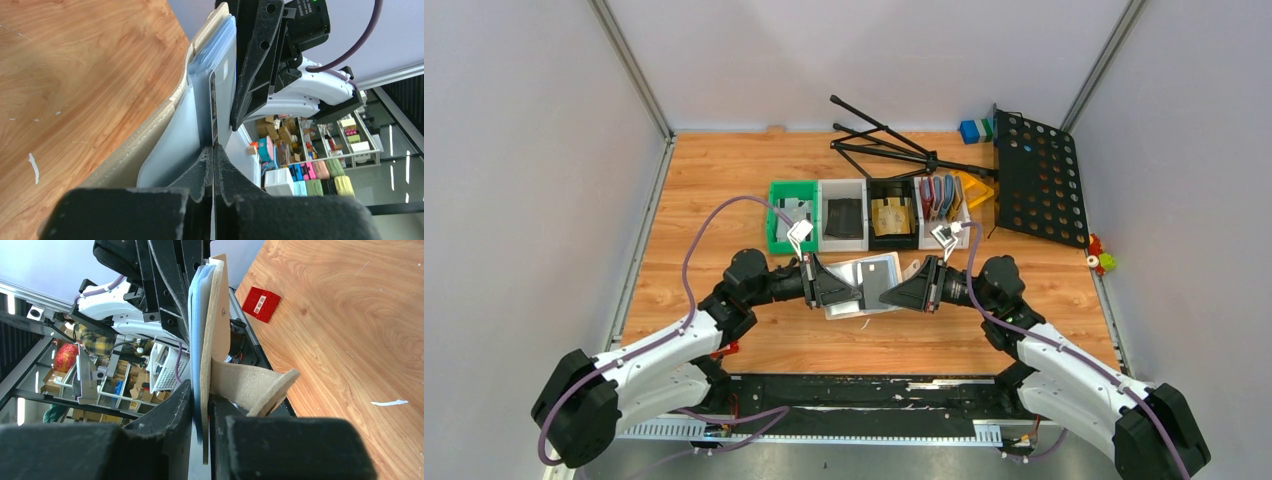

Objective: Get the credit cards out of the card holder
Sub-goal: Remove the credit card from the card holder, then place the credit card in the storage box.

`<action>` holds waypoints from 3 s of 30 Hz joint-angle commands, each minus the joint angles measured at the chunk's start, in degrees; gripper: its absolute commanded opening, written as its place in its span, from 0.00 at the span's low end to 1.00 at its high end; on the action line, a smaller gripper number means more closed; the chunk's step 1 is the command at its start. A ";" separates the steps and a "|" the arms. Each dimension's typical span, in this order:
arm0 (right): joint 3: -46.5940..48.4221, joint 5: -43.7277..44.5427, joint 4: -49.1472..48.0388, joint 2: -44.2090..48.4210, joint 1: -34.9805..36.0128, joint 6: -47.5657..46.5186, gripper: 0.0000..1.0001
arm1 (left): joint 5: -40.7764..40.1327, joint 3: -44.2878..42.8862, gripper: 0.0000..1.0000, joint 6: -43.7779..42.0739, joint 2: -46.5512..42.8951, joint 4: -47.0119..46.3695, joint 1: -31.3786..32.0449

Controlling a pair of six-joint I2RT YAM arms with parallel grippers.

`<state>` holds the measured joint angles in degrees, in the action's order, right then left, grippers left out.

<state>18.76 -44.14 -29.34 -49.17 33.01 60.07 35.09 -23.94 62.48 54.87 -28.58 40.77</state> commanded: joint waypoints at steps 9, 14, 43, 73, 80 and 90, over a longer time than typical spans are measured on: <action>0.48 -1.73 -7.73 -1.49 -0.13 2.70 0.00 | 3.58 -1.30 0.33 1.95 5.36 -10.09 1.10; 0.63 -1.85 -7.03 -1.23 -0.14 2.34 0.00 | 4.34 -1.72 0.01 1.63 6.09 -10.07 1.15; -3.08 1.80 0.72 7.54 -5.07 1.13 0.00 | 4.52 1.61 0.09 -0.30 1.83 -6.21 -3.15; -1.90 13.49 31.98 14.71 -10.29 -11.35 0.00 | -1.69 -5.53 0.00 -15.73 -1.01 21.71 -8.20; -1.93 15.66 36.01 13.75 -10.43 -16.11 0.00 | -14.71 -16.75 0.00 -30.96 3.37 41.24 -10.72; -1.44 9.96 34.18 8.25 -10.43 -21.46 0.00 | -24.94 -32.99 0.00 -38.66 24.16 41.69 -10.72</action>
<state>15.73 -30.68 7.49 -39.75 22.72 42.04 15.27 -50.41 29.45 71.99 12.36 30.26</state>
